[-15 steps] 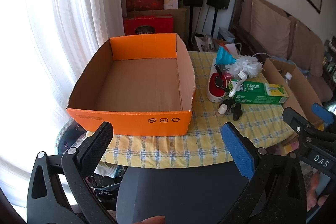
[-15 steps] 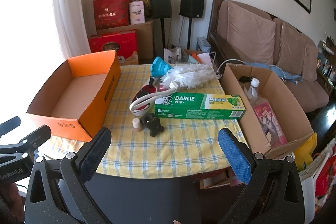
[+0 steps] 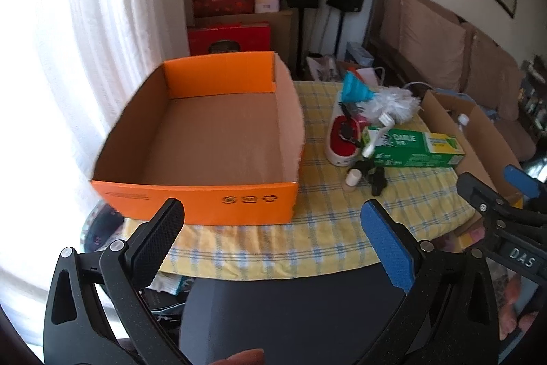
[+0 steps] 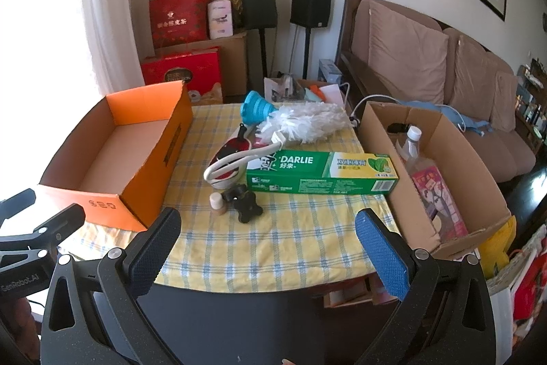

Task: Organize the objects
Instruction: 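Move the left tool toward the white duster on the table, then close the left tool on the white duster handle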

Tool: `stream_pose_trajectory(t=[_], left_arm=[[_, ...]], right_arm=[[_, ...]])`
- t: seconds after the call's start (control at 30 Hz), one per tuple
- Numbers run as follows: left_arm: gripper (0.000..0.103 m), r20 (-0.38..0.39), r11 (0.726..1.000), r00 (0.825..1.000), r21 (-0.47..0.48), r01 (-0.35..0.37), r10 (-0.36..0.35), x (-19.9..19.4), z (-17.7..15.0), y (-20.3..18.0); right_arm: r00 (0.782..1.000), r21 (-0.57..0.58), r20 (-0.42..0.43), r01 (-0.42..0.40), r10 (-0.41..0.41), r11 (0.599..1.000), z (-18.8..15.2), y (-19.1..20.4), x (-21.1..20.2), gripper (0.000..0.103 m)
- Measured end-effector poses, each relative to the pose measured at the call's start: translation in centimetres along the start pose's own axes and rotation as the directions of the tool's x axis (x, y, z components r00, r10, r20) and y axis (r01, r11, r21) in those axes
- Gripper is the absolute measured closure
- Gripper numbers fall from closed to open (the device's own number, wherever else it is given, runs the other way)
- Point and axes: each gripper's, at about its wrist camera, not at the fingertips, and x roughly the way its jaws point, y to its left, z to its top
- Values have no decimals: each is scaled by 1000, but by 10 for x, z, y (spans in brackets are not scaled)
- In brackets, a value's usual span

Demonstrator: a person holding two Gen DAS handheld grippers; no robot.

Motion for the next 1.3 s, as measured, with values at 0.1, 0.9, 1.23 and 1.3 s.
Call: stream_pose_trajectory(t=[0.1, 0.9, 1.23, 1.3], left_arm=[[0, -20, 998, 998, -2, 63, -63, 10, 1, -3], [0, -101, 953, 962, 147, 266, -253, 86, 53, -79], [11, -164, 941, 952, 179, 287, -259, 123, 68, -97], [17, -180, 936, 946, 180, 302, -270, 130, 69, -99]], right_arm=[[1000, 2, -22, 17, -17, 1000, -2, -10, 10, 0], [996, 101, -74, 64, -57, 993, 43, -98, 73, 0], [989, 145, -128, -60, 79, 988, 68, -98, 118, 0], [986, 142, -137, -76, 96, 987, 74, -95, 127, 0]])
